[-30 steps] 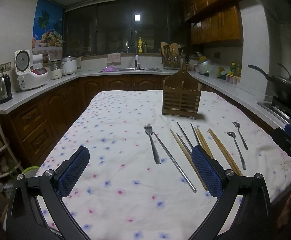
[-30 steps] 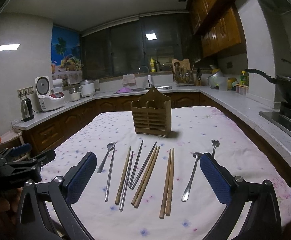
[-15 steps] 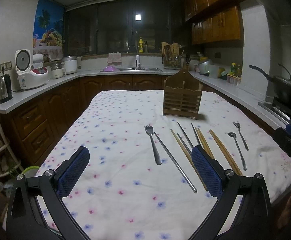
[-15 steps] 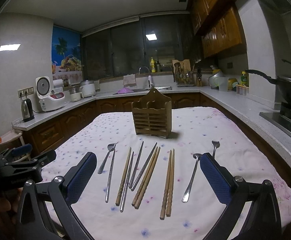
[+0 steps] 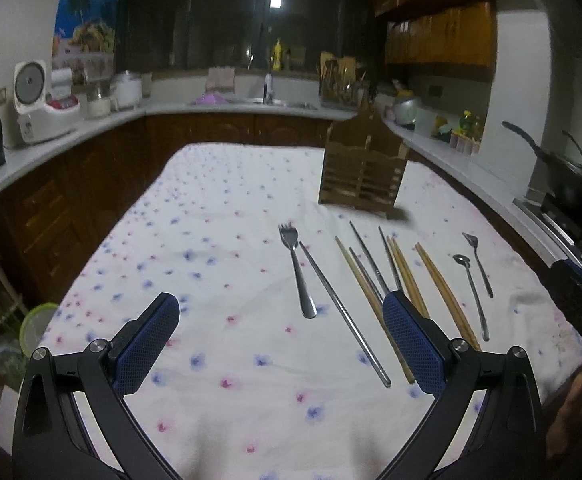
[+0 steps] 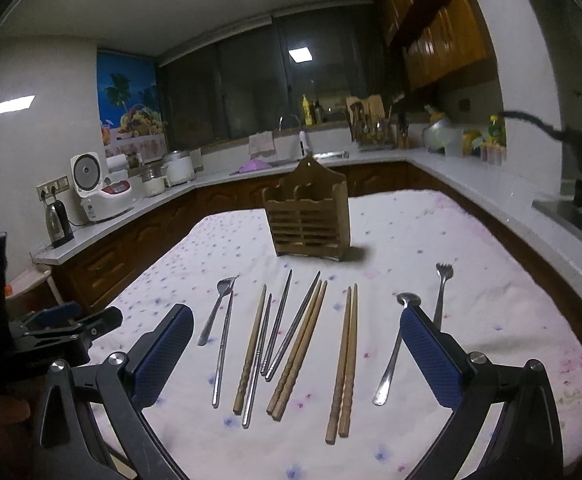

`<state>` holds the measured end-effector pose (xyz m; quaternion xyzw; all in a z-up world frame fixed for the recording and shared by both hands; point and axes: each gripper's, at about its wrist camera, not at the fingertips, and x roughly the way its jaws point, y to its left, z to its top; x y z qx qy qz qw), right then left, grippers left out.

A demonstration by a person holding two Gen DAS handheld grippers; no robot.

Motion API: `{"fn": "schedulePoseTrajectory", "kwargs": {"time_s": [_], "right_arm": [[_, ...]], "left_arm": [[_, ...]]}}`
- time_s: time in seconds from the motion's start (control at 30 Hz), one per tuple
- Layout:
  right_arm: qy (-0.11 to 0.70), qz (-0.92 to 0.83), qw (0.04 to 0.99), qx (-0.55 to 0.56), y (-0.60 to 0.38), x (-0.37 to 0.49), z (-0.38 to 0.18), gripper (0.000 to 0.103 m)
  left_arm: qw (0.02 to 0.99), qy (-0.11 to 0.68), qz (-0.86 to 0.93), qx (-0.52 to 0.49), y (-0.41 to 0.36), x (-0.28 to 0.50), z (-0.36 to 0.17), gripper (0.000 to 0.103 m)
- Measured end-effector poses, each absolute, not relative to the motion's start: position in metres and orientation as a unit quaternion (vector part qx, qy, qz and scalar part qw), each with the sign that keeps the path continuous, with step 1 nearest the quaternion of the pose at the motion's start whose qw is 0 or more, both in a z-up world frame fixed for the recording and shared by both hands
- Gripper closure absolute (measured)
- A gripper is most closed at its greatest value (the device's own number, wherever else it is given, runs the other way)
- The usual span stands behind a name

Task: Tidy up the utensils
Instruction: 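Close the right tool on a wooden chopstick while the left tool closes on a metal chopstick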

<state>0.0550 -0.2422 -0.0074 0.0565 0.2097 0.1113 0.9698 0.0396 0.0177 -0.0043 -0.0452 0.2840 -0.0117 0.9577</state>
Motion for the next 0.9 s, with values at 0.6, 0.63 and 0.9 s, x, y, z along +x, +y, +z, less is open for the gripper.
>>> {"fn": "schedulePoseTrajectory", "kwargs": {"time_s": [0.6,0.63,0.9], "right_arm": [[0.303,0.086,0.944,0.101,-0.282,0.160,-0.018,0.019],[0.309,0.086,0.942,0.103,-0.284,0.169,-0.019,0.027],[0.378,0.087,0.917,0.094,-0.285,0.223,-0.042,0.059]], "left_arm": [[0.928,0.367,-0.057,-0.026,-0.011,0.150,-0.012,0.002],[0.926,0.371,-0.060,-0.025,-0.014,0.156,-0.013,0.005],[0.909,0.408,-0.083,-0.012,-0.034,0.210,-0.023,0.015]]}}
